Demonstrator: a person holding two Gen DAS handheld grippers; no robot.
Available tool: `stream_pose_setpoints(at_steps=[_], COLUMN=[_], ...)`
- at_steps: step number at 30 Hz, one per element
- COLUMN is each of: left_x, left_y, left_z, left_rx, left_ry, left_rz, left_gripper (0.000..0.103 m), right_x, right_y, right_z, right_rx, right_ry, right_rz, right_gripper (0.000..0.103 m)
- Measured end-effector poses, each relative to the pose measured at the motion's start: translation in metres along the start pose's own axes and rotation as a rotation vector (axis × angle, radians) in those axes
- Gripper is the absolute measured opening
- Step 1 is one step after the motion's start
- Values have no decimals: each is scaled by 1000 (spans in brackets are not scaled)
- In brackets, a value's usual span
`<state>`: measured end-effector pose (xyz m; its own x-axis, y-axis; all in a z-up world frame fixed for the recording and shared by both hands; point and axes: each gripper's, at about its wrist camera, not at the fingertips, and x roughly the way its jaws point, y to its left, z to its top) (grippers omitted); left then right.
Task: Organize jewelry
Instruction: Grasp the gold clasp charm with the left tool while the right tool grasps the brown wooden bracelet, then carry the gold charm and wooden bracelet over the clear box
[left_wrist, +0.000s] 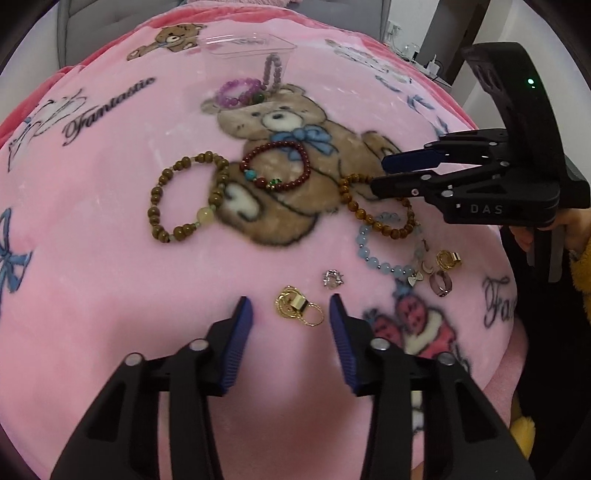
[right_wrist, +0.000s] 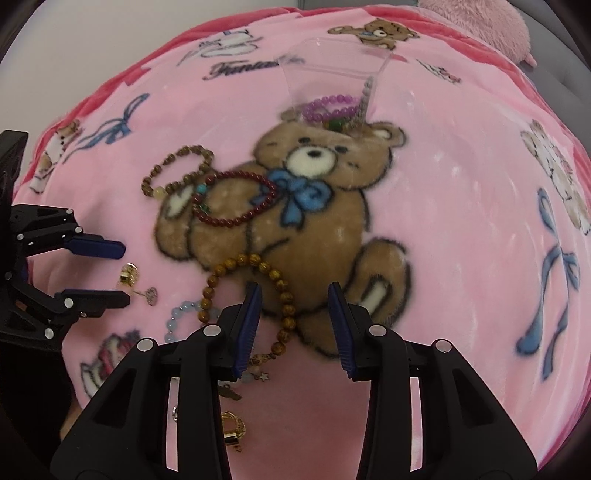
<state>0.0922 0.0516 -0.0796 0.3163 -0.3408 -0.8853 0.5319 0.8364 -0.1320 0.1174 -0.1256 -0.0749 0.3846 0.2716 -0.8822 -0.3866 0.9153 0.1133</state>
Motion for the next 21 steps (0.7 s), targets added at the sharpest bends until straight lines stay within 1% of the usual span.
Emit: stream_pose_setpoints(at_steps=[1, 2, 4, 6, 10, 11, 12, 15, 21], left_x=[1, 2, 2, 4, 5, 5, 5, 4, -4], left_y=[0, 1, 2, 0, -2, -2, -1, -2, -4], left_z=[0, 0, 0, 1, 1, 0, 1, 1, 1], left_rx=[-1, -4, -4, 4, 7, 3, 2, 3, 15], left_ry=[4, 11, 13, 17, 21, 19, 19, 14, -19], left_rz=[-1, -2, -9, -21, -19, -22, -24, -22, -28], left_gripper=[39, 37, 32, 18, 17, 17, 17, 16, 16], right_x=[1, 2, 4, 5, 5, 5, 6, 5, -4], right_y=[0, 0, 2, 3, 4, 5, 6, 8, 8], right_z=[-1, -2, -3, -3, -3, -2, -3, -3, -3], right_rx=[-1, -7, -21, -27, -42, -46, -51, -55, -38], right_ry=[3, 9, 13, 11, 9, 5, 3, -1, -33], right_rz=[-1, -2, -15, -23, -38, -42, -46, -45, -10], right_gripper=[33, 27, 25, 22, 15, 10, 8, 8, 8])
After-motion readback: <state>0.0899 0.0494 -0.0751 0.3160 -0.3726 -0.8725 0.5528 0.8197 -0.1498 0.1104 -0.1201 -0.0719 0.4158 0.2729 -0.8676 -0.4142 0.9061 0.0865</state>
